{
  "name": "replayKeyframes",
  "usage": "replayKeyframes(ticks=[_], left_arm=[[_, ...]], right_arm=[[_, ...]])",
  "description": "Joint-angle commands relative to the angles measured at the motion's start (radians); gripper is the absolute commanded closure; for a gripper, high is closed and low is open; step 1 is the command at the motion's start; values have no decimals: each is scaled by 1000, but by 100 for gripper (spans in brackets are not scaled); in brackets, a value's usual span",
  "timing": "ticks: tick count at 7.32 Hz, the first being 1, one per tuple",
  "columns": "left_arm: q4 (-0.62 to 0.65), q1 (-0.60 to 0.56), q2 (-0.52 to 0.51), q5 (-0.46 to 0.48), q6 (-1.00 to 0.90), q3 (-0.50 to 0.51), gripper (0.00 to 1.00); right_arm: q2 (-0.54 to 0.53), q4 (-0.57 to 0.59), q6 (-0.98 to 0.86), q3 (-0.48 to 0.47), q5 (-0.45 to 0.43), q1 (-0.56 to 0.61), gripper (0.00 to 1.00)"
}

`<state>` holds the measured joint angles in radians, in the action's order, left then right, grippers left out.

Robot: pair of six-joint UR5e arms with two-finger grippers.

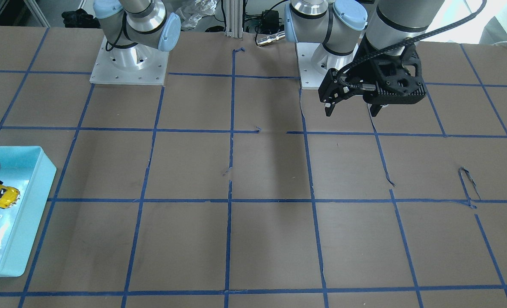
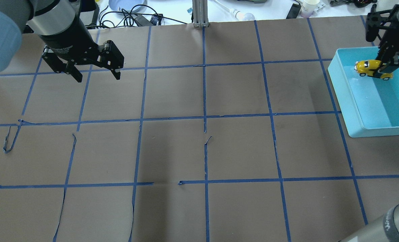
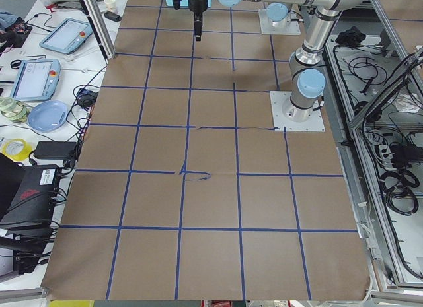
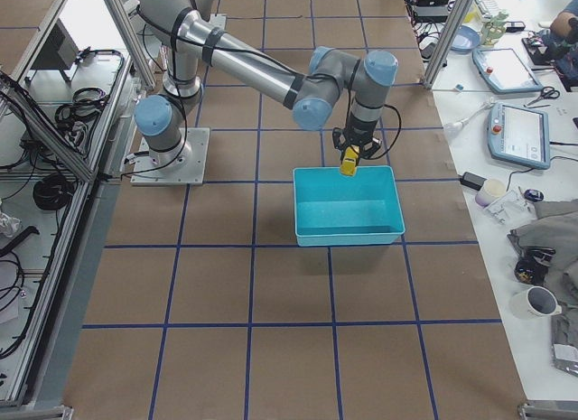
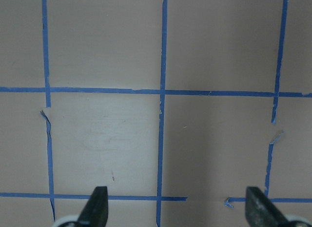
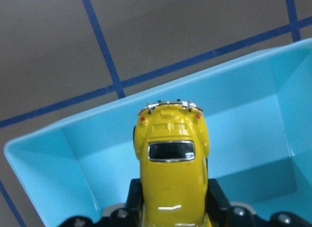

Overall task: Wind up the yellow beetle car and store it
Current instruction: 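Lift the car with the right gripper and carry it into the blue bin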

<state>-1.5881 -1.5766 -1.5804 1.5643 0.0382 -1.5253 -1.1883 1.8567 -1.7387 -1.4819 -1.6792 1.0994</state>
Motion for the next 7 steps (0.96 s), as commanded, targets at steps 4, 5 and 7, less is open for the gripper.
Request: replayKeyframes(ticks=[4, 5, 7], left_arm=[[-1, 1, 3, -1, 0, -3, 0], [-1, 9, 3, -1, 0, -3, 0], [-3, 12, 0, 0, 0, -3, 0]], right_arm=[[151, 195, -122, -76, 7, -90, 100], [164, 272, -124, -116, -2, -96, 99], [153, 285, -110, -120, 10, -99, 0]])
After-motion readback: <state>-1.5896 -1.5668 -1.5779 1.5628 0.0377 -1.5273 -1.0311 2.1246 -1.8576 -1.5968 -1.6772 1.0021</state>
